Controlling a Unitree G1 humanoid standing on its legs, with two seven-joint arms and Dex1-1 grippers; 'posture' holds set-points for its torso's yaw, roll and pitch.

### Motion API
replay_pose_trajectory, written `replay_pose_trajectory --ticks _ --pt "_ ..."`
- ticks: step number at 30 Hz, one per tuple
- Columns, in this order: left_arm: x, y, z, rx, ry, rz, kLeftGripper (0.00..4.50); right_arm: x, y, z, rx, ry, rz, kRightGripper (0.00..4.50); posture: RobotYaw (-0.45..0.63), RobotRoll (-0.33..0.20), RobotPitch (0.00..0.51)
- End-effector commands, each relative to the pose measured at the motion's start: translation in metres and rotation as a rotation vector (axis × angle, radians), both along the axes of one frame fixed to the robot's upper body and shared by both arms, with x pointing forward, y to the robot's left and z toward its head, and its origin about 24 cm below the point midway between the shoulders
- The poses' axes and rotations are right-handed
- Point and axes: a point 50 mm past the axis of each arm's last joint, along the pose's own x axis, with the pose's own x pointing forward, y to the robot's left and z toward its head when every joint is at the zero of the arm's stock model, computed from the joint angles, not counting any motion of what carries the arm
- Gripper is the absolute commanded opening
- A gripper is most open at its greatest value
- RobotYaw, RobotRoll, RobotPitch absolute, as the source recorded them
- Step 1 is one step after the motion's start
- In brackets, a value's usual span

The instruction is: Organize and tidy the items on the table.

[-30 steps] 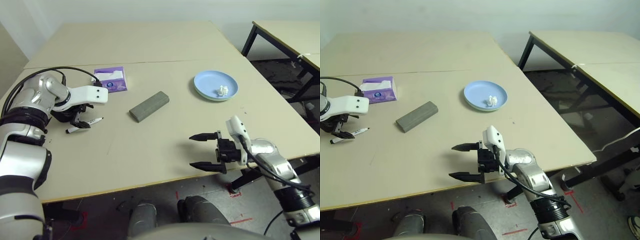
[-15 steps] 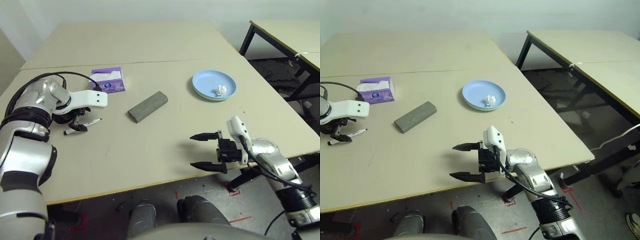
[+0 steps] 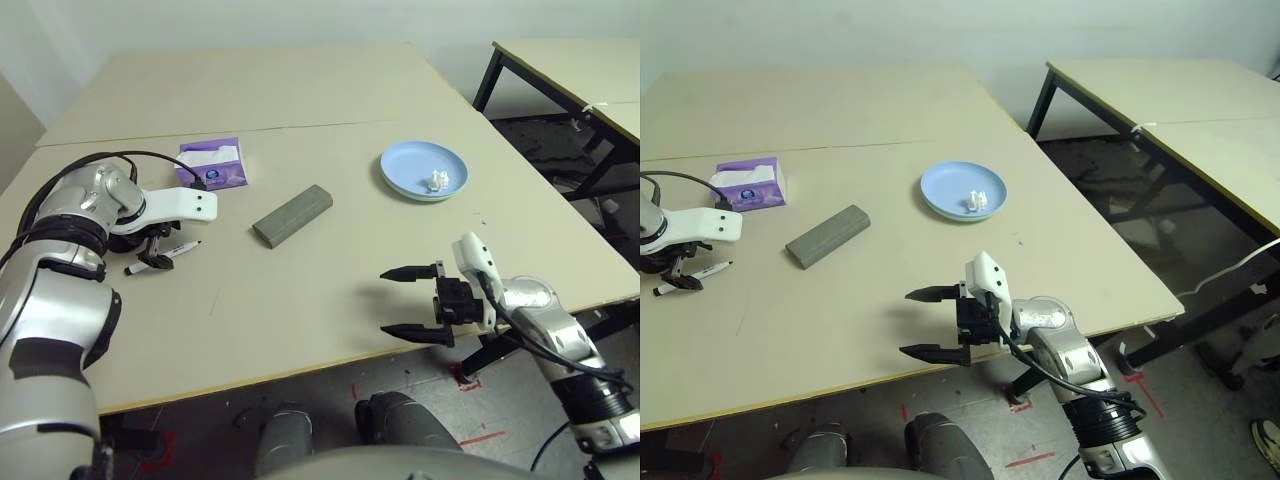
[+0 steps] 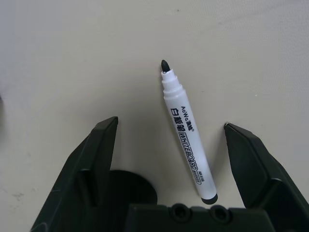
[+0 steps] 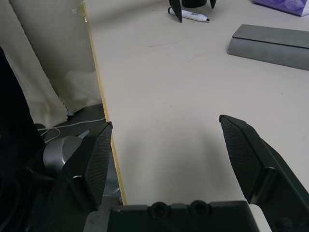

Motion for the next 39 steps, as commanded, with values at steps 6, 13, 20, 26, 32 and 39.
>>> replay_pose_trajectory --ticks 6,13,20,26,32,39 --pt "-0.001 -0.001 -0.005 -0.02 0.038 0.029 1.87 0.0 0.003 0.003 -0.005 -0.025 0.013 4.5 -0.11 0.0 0.051" --pt "0.001 -0.005 -0.003 -0.039 0.026 0.024 0.26 0.0 0.005 0.004 0.003 -0.028 0.016 4.5 -0.11 0.0 0.048" --pt "0.001 -0.005 -0.003 -0.044 0.033 0.024 0.26 -0.001 0.004 0.003 -0.001 -0.025 0.018 4.5 -0.1 0.0 0.046" --pt "-0.002 -0.012 -0.002 -0.096 0.09 -0.043 0.26 -0.001 0.002 0.002 -0.004 -0.019 0.02 4.5 -0.09 0.0 0.044" --pt "-0.005 -0.037 0.019 -0.385 0.076 -0.189 0.26 0.001 0.0 0.002 -0.009 -0.02 0.014 4.5 -0.09 0.0 0.039" --pt "-0.018 -0.043 0.053 -0.71 -0.084 -0.114 0.26 -0.001 0.003 -0.002 0.006 -0.006 0.02 4.5 -0.06 0.0 0.038"
